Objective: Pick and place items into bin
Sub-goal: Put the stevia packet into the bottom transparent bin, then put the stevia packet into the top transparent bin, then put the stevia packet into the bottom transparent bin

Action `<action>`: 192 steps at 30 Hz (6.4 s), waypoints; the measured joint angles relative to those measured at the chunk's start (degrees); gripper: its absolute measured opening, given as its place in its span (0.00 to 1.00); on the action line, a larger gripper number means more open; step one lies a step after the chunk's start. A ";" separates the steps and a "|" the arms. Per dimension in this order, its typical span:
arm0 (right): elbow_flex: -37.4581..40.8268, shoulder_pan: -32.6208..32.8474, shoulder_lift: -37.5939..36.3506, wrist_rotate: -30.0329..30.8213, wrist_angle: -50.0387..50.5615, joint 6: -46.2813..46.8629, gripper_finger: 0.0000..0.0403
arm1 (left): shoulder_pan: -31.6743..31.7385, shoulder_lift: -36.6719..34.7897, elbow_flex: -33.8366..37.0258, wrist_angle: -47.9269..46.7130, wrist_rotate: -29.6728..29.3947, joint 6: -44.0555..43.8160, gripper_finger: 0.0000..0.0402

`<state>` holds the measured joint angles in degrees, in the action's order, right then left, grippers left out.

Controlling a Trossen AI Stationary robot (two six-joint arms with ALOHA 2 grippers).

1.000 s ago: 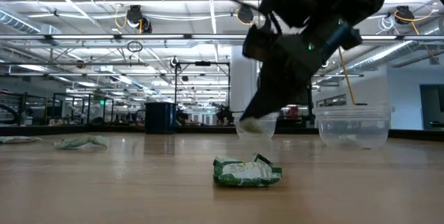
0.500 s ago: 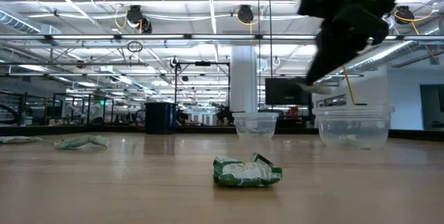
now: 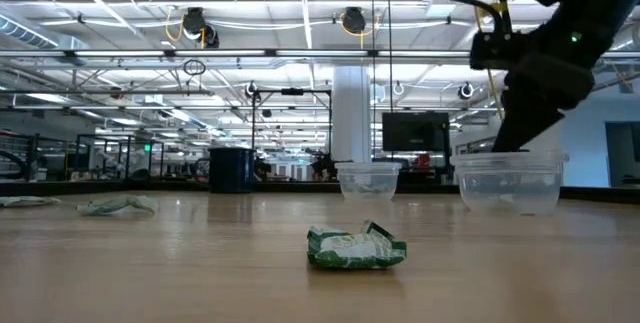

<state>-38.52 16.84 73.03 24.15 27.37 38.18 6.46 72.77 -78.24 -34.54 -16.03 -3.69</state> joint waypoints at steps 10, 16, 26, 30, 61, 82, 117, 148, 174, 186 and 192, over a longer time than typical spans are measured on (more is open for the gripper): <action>1.46 0.00 0.00 -0.27 -3.71 -3.89 0.13 | -1.69 -0.02 0.00 -4.66 4.21 -1.85 0.28; 1.46 0.00 -1.16 -0.27 -9.50 -11.20 0.23 | -6.61 0.62 3.27 -17.55 8.65 -7.71 0.28; 1.46 0.00 -8.19 -0.25 -24.03 -24.43 0.23 | -20.18 0.68 27.86 -18.39 5.56 -44.25 0.28; 1.42 0.00 -10.53 -0.25 -25.92 -27.19 0.24 | -23.60 0.68 36.08 -18.62 5.15 -59.65 0.28; 1.42 -5.59 -10.86 -0.25 -33.63 -30.38 0.23 | -21.82 1.88 43.81 10.42 -6.34 -58.71 0.02; 1.42 -8.42 -10.91 -0.25 -39.71 -38.53 0.23 | 5.35 40.97 2.69 35.52 5.90 -7.99 0.02; 1.44 -4.91 -12.49 -0.40 -36.36 -40.64 0.22 | 6.07 40.48 -4.87 27.05 12.26 -4.21 0.35; -24.43 6.18 36.98 -26.46 -40.24 -36.71 0.39 | 1.64 3.66 -4.90 2.78 6.93 -0.80 0.36; -27.52 9.31 43.00 -24.38 -36.37 -25.81 0.31 | 1.87 7.28 -4.85 4.66 4.98 -1.18 0.36; -27.54 8.37 42.71 -24.49 -34.71 -27.93 0.06 | 1.64 7.21 -4.85 4.63 5.40 -1.30 0.36; -27.41 7.83 37.82 -23.20 -27.45 -29.72 0.02 | 1.64 7.21 -4.85 4.66 5.44 0.67 0.36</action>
<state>-65.93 24.68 110.85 0.95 -0.08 8.47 8.10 79.99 -83.09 -29.88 -10.59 -3.02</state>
